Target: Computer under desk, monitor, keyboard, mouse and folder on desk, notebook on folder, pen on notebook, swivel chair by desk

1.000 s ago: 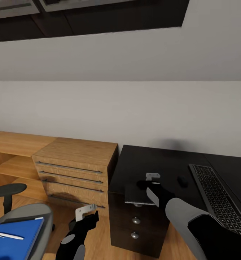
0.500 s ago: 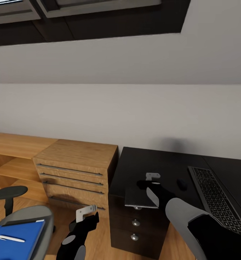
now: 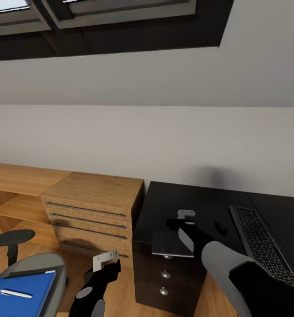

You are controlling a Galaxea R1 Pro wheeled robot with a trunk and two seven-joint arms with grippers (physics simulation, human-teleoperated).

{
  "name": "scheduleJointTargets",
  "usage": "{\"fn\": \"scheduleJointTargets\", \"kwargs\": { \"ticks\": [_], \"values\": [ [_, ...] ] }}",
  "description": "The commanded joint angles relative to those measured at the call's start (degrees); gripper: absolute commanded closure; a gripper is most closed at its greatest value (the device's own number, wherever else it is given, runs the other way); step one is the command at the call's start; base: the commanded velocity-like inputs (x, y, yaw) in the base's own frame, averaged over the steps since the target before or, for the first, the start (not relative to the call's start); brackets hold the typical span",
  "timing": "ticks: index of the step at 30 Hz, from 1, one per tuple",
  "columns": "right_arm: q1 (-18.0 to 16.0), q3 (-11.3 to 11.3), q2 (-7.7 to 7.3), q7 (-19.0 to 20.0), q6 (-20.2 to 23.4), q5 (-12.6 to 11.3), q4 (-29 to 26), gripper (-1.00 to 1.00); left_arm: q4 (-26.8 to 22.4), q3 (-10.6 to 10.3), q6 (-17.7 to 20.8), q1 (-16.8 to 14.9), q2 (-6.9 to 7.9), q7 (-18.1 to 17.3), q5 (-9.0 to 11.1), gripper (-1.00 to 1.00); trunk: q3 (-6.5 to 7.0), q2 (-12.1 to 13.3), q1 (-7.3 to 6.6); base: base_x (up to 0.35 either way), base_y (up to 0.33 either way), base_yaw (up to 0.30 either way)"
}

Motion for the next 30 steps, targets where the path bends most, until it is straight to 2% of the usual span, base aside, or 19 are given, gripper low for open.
{"fn": "scheduleJointTargets", "kwargs": {
  "ticks": [1, 2, 7, 11, 12, 14, 16, 17, 18, 19, 21, 24, 30],
  "values": [
    [0.19, 0.49, 0.19, -0.38, 0.18, -0.43, -0.19, -1.0, -0.07, -0.08, 0.11, -0.04, 0.01, 0.55, 0.61, -1.0, 0.12, 0.38, -0.23, 0.0, 0.0, 0.0],
    [0.95, 0.54, 0.64, -0.46, 0.01, -0.37, -0.53, -1.0, -0.07, -0.08, 0.1, -0.04, 0.01, 0.56, 0.59, -1.0, 0.3, 0.78, -0.45, 0.0, 0.0, 0.0],
    [2.26, 0.52, 0.91, -0.6, 0.03, -0.33, -3.29, -1.0, -0.07, -0.08, 0.09, -0.04, 0.01, 0.56, 0.58, -1.0, 1.2, 2.78, -1.54, 0.0, 0.0, 0.0],
    [4.54, 0.44, 0.75, -0.87, 0.65, -0.23, -8.11, -1.0, -0.07, -0.08, 0.09, -0.04, 0.01, 0.57, 0.55, -1.0, 1.91, 4.39, -2.42, 0.0, 0.0, 0.0],
    [5.83, 0.4, 0.63, -1.29, 1.45, -0.14, -11.03, -1.0, -0.07, -0.08, 0.09, -0.04, 0.01, 0.58, 0.55, -1.0, 2.09, 4.79, -2.64, 0.0, 0.0, 0.0],
    [10.77, 0.39, 0.09, -4.47, 4.96, 0.06, -21.29, -1.0, -0.07, -0.08, 0.11, -0.04, 0.01, 0.57, 0.54, -1.0, 2.09, 4.79, -2.64, 0.0, 0.0, 0.0],
    [13.51, 0.45, -0.23, -6.88, 6.14, 0.16, -26.67, -1.0, -0.07, -0.08, 0.1, -0.04, 0.01, 0.57, 0.54, -1.0, 2.09, 4.79, -2.64, 0.0, 0.0, 0.0],
    [16.64, 0.55, -0.48, -9.96, 6.98, 0.3, -32.56, -1.0, -0.07, -0.08, 0.12, -0.04, 0.01, 0.56, 0.54, -1.0, 2.09, 4.79, -2.64, 0.0, 0.0, 0.0],
    [18.24, 0.61, -0.57, -11.64, 7.3, 0.38, -35.43, -1.0, -0.07, -0.08, 0.11, -0.04, 0.01, 0.56, 0.54, -1.0, 2.09, 4.79, -2.64, 0.0, 0.0, 0.0],
    [22.52, 0.88, -0.71, -16.48, 8.1, 0.73, -42.74, -1.0, -0.07, -0.11, 0.12, -0.04, 0.01, 0.56, 0.54, -1.0, 2.09, 4.79, -2.64, 0.0, 0.0, 0.0],
    [24.53, 1.36, -0.76, -18.75, 8.53, 1.03, -45.76, -1.0, -0.05, -0.13, 0.11, -0.04, 0.01, 0.56, 0.54, -1.0, 2.09, 4.79, -2.64, 0.0, 0.0, 0.0],
    [27.2, 4.29, -0.76, -21.65, 9.09, 1.45, -49.21, -1.0, 0.03, -0.16, 0.13, -0.04, 0.01, 0.56, 0.54, -1.0, 2.09, 4.79, -2.64, 0.0, 0.0, 0.0],
    [27.9, 5.56, -0.75, -22.41, 9.04, 1.61, -49.86, -1.0, 0.09, -0.17, 0.14, -0.04, 0.01, 0.56, 0.54, -1.0, 2.09, 4.79, -2.64, 0.0, 0.0, 0.0]
  ]
}}
